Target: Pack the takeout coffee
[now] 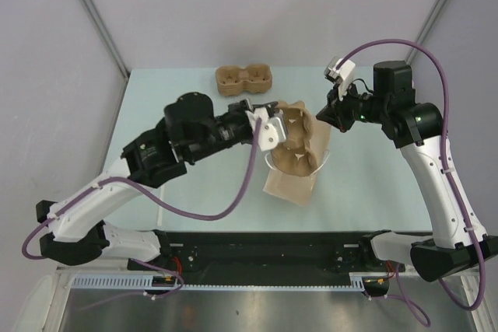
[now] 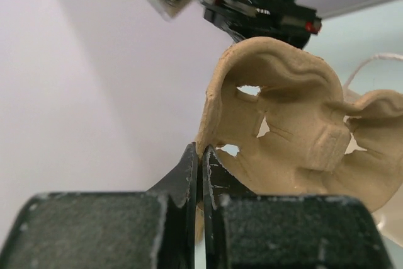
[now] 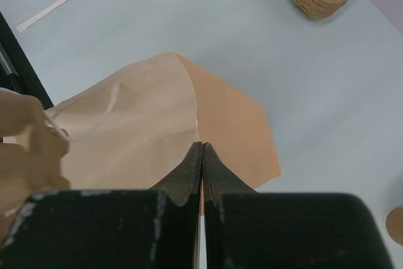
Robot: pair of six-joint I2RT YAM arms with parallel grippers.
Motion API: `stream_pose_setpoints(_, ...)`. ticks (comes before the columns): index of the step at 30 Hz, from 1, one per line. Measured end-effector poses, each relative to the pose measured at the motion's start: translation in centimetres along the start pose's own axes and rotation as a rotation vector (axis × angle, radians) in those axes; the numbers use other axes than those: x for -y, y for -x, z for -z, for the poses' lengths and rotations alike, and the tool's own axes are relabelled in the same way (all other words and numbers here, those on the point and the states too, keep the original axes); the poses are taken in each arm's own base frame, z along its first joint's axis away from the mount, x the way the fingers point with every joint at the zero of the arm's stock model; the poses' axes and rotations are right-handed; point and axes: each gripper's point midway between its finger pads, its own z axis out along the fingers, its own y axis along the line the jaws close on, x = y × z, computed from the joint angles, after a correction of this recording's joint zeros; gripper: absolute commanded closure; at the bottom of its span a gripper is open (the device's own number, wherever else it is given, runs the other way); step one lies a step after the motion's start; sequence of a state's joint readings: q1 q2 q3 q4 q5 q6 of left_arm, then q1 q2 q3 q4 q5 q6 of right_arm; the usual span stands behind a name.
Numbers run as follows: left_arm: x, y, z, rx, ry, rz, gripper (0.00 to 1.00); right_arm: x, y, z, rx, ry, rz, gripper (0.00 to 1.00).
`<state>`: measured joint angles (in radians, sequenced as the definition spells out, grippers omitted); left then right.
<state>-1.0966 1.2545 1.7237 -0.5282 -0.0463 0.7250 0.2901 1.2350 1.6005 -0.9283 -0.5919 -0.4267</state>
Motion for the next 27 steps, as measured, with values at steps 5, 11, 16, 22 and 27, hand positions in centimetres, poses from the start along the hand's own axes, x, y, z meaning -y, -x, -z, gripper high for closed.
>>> stream_pose_setpoints(5, 2.7, -1.9, -1.5, -0.042, -0.003, -0.106, 1.0, 0.1, -0.2, 0.0, -0.003, -0.003, -0.003, 1.0)
stream_pose_setpoints(11, 4.9, -2.6, -1.5, -0.035, 0.001, -0.182, 1.0, 0.3, -0.4, -0.1, -0.008, -0.005, 0.009, 1.0)
stream_pose_setpoints(16, 6.5, -2.0, -1.0, -0.007, -0.013, -0.225, 1.0, 0.3, -0.4, -0.1, -0.009, -0.005, 0.017, 1.0)
stream_pose_setpoints(22, 6.9, -2.8, -0.6, -0.022, -0.007, -0.244, 1.0, 0.1, -0.3, -0.2, -0.012, -0.001, 0.05, 1.0)
stream_pose_setpoints(27, 6.6, -3.0, 0.0, -0.033, 0.003, -0.243, 1.0, 0.1, -0.3, -0.1, -0.009, 0.0, 0.072, 1.0)
